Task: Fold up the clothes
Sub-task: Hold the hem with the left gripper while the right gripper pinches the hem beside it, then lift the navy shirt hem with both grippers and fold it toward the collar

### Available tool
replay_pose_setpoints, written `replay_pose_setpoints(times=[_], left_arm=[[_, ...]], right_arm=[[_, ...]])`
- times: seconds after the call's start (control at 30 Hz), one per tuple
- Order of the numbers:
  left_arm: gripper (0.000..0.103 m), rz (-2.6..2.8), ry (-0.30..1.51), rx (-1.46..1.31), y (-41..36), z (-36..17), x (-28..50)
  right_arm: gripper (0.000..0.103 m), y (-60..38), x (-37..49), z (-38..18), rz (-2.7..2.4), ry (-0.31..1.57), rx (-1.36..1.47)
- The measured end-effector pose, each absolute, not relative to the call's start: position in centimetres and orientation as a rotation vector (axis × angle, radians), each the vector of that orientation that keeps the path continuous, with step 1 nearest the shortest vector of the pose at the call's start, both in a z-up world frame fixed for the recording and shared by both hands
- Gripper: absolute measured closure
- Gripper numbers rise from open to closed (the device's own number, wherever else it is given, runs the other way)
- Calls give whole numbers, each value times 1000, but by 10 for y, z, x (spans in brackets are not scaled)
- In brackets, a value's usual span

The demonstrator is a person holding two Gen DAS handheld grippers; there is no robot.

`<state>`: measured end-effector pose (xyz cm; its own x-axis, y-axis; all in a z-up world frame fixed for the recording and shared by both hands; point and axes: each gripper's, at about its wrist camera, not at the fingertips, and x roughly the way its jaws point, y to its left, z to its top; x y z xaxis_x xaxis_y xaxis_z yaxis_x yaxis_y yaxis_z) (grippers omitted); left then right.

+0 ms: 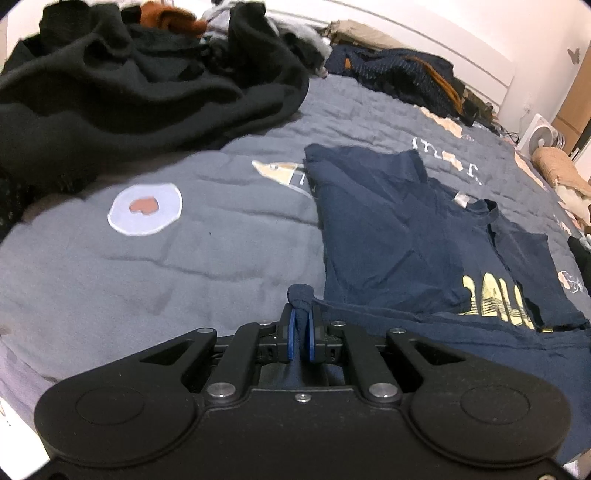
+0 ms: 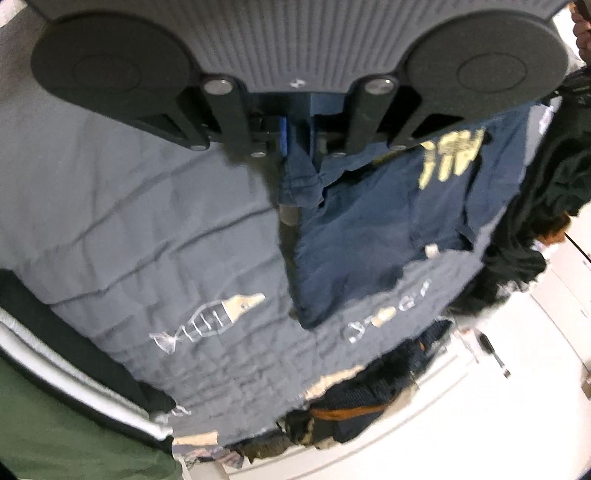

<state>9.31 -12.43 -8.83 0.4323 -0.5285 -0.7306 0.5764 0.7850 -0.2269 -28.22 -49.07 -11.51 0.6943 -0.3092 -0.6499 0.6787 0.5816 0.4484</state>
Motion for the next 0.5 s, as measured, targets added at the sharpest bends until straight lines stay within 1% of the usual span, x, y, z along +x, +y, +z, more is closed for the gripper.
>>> replay_pose_setpoints(times=[0.1, 0.23, 0.3, 0.43, 0.5], left_arm=[[96, -692, 866, 60, -123, -84, 91], [96, -686, 897, 72, -125, -88, 93], [95, -679, 919, 69, -125, -91, 95], [95, -679, 949, 28, -121, -94, 98], [95, -681, 953, 28, -121, -94, 99]], right_arm=[[92, -488, -285, -108, -600, 539, 728], [87, -490, -283, -112, -638, 597, 718], [86, -494, -284, -117, -643, 615, 750], [76, -504, -292, -126, -689, 606, 833], [76, -508, -293, -130, -692, 599, 863]])
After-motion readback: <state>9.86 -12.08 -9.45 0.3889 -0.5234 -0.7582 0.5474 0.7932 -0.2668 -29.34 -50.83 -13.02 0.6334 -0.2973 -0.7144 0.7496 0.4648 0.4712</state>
